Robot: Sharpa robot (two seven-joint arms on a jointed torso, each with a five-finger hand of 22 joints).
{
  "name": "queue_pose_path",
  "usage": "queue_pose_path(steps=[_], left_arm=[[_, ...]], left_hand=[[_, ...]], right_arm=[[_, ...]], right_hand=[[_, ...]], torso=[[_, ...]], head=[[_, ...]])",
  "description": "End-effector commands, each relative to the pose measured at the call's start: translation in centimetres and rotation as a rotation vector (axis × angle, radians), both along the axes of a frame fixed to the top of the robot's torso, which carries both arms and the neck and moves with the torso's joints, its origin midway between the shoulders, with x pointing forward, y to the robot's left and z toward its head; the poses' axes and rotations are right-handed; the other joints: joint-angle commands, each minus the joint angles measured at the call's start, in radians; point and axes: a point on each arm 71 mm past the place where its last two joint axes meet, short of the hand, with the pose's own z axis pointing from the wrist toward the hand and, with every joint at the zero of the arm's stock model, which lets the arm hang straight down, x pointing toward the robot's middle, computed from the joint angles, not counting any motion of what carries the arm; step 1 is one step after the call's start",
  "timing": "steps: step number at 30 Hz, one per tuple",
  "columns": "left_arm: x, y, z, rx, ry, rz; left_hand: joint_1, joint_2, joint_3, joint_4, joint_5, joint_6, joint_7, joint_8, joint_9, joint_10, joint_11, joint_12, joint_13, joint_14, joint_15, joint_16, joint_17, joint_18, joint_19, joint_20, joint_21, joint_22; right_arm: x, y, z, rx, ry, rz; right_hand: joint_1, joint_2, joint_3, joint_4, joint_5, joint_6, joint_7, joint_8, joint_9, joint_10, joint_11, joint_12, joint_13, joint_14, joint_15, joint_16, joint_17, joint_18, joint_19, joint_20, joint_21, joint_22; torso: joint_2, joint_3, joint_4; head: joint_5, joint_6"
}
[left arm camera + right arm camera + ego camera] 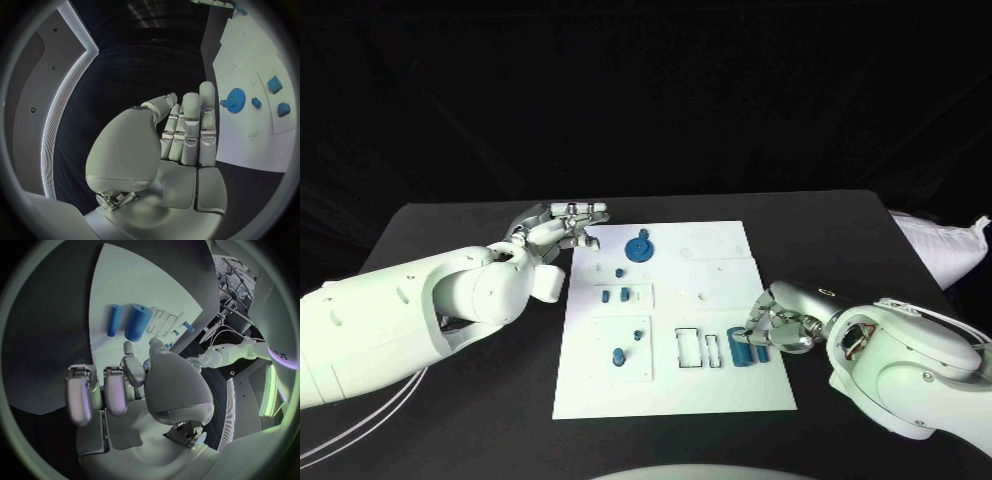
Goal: Assemble the parts on the task board
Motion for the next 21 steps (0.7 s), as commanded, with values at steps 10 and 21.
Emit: queue_pose_path(steps=[10, 21], left_arm=[[-0.1, -0.2, 0.1, -0.009, -0.006, -0.022], [-0.1, -0.2, 0.1, -0.01, -0.005, -0.024]], left_hand=[[-0.01, 0.0, -0.002, -0.002, -0.002, -0.007, 0.001, 0.004, 0.0, -0.006, 0.0, 0.004, 0.0, -0.006, -0.002, 0.006, -0.001, 0.018, -0.006, 0.001, -0.001, 0.002], [-0.012, 0.0, -0.003, -0.002, -0.002, -0.008, 0.001, 0.005, 0.0, -0.008, 0.001, 0.005, 0.0, -0.007, -0.001, 0.007, -0.002, 0.018, -0.006, 0.001, -0.001, 0.002]], right_arm=[[-0.1, 0.7, -1.3, -0.111, 0.045, 0.047], [0.0, 1.5, -2.6, -0.13, 0.065, 0.064]], right_hand=[[-0.034, -0.012, -0.044, 0.001, -0.002, -0.001, -0.011, 0.02, 0.018, 0.019, -0.018, 0.103, 0.242, 0.07, -0.007, 0.014, 0.061, -0.021, 0.021, -0.005, 0.006, 0.137], [-0.031, -0.011, -0.048, 0.0, -0.002, 0.0, -0.012, 0.024, 0.022, 0.016, -0.019, 0.097, 0.239, 0.07, -0.008, 0.013, 0.06, -0.021, 0.021, -0.005, 0.006, 0.137]], torso=[[0.0, 0.0007, 0.0003], [0.001, -0.0007, 0.0007]], head=[[0.004, -0.005], [0.008, -0.008]])
